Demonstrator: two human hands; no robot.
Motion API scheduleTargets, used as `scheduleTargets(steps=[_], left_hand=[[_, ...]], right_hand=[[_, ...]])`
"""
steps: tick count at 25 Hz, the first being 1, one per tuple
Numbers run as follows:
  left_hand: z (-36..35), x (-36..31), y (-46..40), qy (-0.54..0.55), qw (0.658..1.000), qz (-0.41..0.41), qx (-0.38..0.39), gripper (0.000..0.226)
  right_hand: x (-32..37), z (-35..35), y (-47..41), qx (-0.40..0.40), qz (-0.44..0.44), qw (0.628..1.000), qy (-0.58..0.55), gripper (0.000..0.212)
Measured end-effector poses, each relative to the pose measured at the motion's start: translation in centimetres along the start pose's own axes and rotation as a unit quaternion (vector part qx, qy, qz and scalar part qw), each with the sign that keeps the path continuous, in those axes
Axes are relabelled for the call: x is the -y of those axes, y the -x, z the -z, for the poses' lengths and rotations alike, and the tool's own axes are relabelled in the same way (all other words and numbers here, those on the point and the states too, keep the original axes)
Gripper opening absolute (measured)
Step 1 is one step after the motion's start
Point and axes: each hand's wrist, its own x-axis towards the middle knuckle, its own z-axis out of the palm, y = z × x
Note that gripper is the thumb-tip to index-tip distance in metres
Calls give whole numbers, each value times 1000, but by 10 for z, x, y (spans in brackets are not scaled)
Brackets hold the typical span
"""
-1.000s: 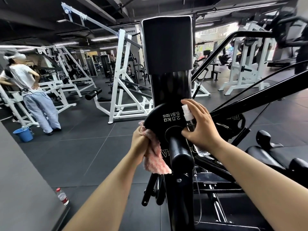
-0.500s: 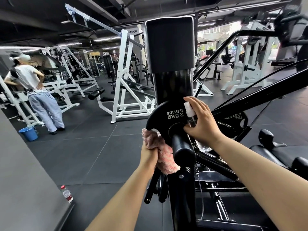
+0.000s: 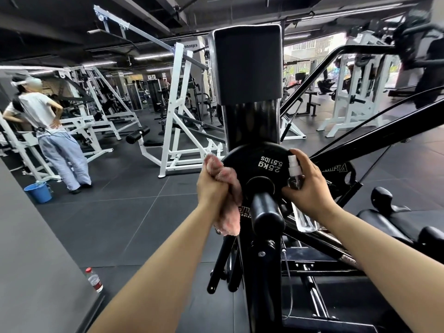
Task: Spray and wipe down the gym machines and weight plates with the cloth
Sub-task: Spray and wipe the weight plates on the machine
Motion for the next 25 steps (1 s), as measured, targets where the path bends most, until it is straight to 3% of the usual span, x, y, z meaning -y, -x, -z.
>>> scheduleTargets(steps=[4,8,10,12,18,20,22,24,25], left_hand=[[1,-3,-17,-132,991,-25,16,23],[8,-7,-8,-33,994,5,108,50],[12,-2,-5,19,991,32,131,33],[15,11,-3,63,990,47,114,8],[22,44,12,35,993,81,80,18],[29,51,23,2,998,60,9,25],[37,50,41,-58,996,-7,-69,14],[34,19,63,18,996,-41,-83,6],[26,3,64,85,994,-32,-67,17]], right_hand=[[0,3,9,1,-20,1000,-21,82],[-2,-3,12,-16,-39,998,-42,85],[-2,-3,12,-12,-44,998,-42,85],[0,-2,10,-7,-52,998,-36,85],[9,0,3,15,-41,999,-29,85],[9,1,2,11,-37,999,-29,85],[3,-2,3,8,-56,997,-45,84],[-3,-4,5,9,-81,994,-76,83],[-5,-4,6,10,-91,992,-88,83]])
